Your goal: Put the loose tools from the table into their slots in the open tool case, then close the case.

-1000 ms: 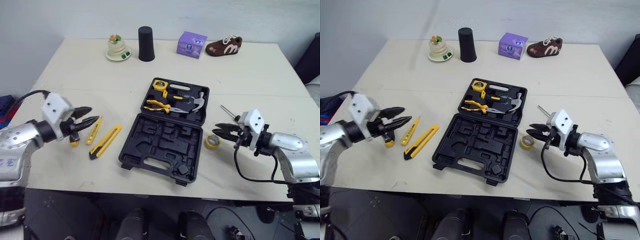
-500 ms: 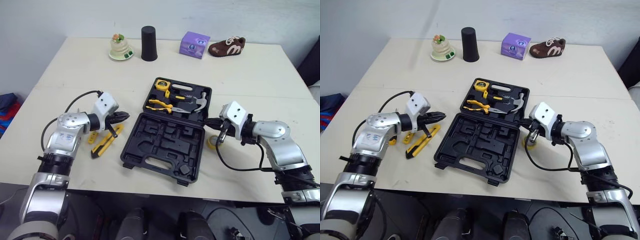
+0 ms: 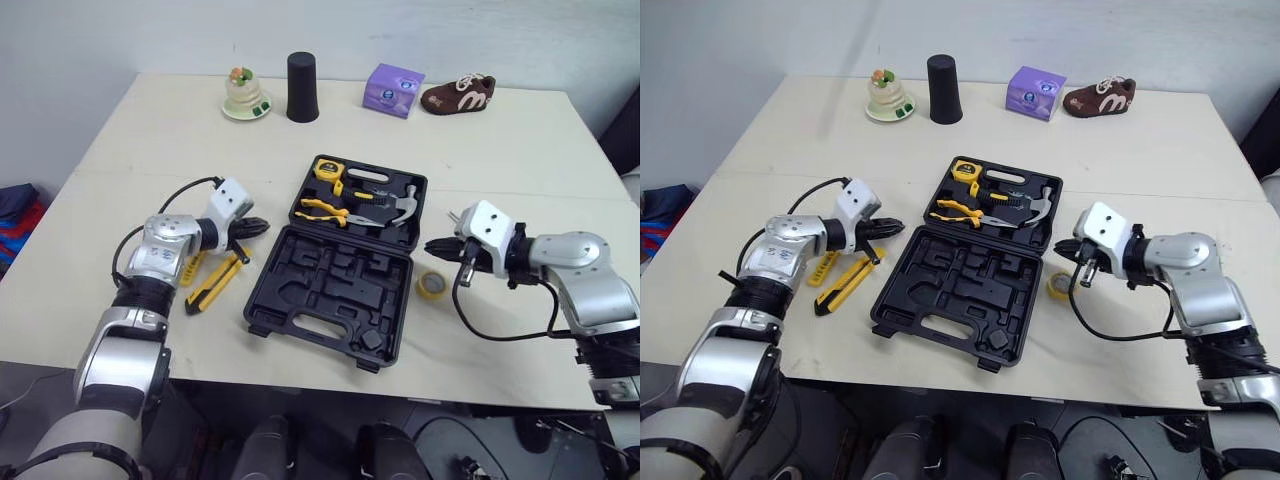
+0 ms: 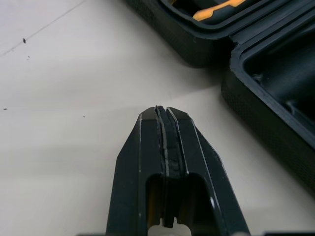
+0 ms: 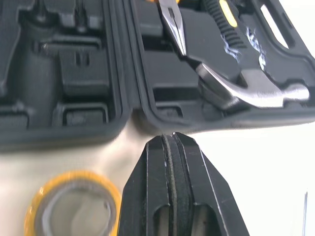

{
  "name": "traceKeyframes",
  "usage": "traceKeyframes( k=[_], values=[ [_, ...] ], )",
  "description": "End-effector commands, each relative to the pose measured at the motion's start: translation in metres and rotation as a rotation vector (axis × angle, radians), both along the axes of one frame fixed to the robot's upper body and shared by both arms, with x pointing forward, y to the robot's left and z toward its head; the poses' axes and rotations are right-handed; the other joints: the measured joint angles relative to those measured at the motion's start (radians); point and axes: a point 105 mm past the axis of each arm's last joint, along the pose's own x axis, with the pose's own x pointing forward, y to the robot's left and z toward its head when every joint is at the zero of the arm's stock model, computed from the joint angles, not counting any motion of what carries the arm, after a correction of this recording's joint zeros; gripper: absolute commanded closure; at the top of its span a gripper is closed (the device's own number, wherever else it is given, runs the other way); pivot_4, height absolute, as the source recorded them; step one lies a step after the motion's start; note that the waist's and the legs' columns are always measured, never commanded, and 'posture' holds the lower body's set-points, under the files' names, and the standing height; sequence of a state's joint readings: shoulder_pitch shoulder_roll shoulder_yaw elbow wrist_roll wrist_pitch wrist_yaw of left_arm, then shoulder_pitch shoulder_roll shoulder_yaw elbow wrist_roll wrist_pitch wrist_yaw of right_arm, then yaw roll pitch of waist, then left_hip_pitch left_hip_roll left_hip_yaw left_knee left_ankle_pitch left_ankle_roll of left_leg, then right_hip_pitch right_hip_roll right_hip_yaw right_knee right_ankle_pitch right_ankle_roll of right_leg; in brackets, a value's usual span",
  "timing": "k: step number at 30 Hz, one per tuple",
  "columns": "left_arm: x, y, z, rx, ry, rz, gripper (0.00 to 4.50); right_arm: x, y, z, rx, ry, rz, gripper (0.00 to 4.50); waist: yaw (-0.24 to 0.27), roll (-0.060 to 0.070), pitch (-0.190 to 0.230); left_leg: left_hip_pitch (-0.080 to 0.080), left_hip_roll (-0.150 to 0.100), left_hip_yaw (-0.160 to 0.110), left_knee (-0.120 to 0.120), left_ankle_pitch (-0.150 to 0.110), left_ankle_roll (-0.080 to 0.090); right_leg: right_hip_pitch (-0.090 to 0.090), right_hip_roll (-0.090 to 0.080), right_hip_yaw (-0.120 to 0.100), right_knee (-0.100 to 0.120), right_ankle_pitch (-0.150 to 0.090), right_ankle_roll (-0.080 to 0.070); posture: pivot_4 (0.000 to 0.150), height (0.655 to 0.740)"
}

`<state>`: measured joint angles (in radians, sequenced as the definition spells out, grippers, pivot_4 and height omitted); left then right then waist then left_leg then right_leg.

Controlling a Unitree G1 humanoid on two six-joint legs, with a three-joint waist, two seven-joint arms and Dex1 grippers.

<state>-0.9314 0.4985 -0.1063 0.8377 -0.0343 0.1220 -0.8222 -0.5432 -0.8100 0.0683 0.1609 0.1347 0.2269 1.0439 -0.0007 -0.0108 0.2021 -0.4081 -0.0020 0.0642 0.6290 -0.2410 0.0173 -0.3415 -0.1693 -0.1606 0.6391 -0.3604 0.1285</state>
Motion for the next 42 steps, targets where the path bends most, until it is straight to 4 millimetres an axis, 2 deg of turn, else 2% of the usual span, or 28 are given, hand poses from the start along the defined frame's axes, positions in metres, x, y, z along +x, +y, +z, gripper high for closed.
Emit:
traceKeyframes(
  k=[1,8,13,21,26,34,42],
  values=[
    [0.005,-0.01,0.012,0.006,-0.042,-0.032,4.45,0.001,-0.002,0.004,0.012,-0.02,-0.013,4.5,0.0,0.0,0.0,0.0,0.0,0.0,0.0,0.0,0.0,0.0,0.0,0.0,0.0,0.0,0.0,0.15,0.734],
    [0.011,-0.026,0.011,0.006,-0.037,-0.055,4.45,0.006,0.012,-0.012,0.006,-0.009,0.024,4.5,-0.003,0.0,0.0,0.0,-0.001,0.0,0.0,0.0,0.0,0.0,0.0,0.0,0.0,0.0,0.0,0.15,0.734],
    [0.013,-0.029,0.006,0.011,-0.014,-0.056,4.45,0.011,0.021,-0.019,-0.01,0.021,0.063,4.5,-0.001,-0.001,0.0,-0.001,-0.001,0.0,0.001,0.0,0.0,0.0,0.0,0.0,0.0,0.0,0.0,0.15,0.734],
    [0.01,-0.035,0.004,-0.004,-0.021,-0.101,4.45,0.022,0.034,-0.016,0.002,0.004,0.097,4.5,-0.003,-0.001,0.0,-0.001,-0.001,-0.001,0.001,0.0,0.0,0.0,0.0,0.0,0.0,0.0,0.0,0.15,0.734],
    [-0.001,-0.046,0.0,0.008,-0.028,-0.219,4.45,0.026,0.045,-0.013,-0.003,-0.009,0.145,4.5,-0.01,-0.001,0.0,-0.001,-0.001,-0.001,0.001,0.0,0.0,-0.001,0.0,0.0,0.0,0.0,0.0,0.15,0.734],
    [-0.012,-0.042,0.009,0.006,-0.056,-0.28,4.45,0.027,0.055,-0.007,-0.017,-0.031,0.226,4.5,-0.028,-0.001,0.0,-0.001,0.0,-0.002,0.0,0.0,0.0,-0.001,0.0,0.0,0.0,0.0,0.0,0.15,0.734],
    [-0.043,-0.042,0.008,0.01,-0.072,-0.331,4.45,0.01,0.08,-0.004,-0.026,-0.016,0.361,4.5,-0.033,0.0,0.0,-0.001,0.001,-0.001,0.0,0.0,0.0,-0.002,0.001,0.001,0.0,0.0,0.0,0.15,0.734]
  ],
)
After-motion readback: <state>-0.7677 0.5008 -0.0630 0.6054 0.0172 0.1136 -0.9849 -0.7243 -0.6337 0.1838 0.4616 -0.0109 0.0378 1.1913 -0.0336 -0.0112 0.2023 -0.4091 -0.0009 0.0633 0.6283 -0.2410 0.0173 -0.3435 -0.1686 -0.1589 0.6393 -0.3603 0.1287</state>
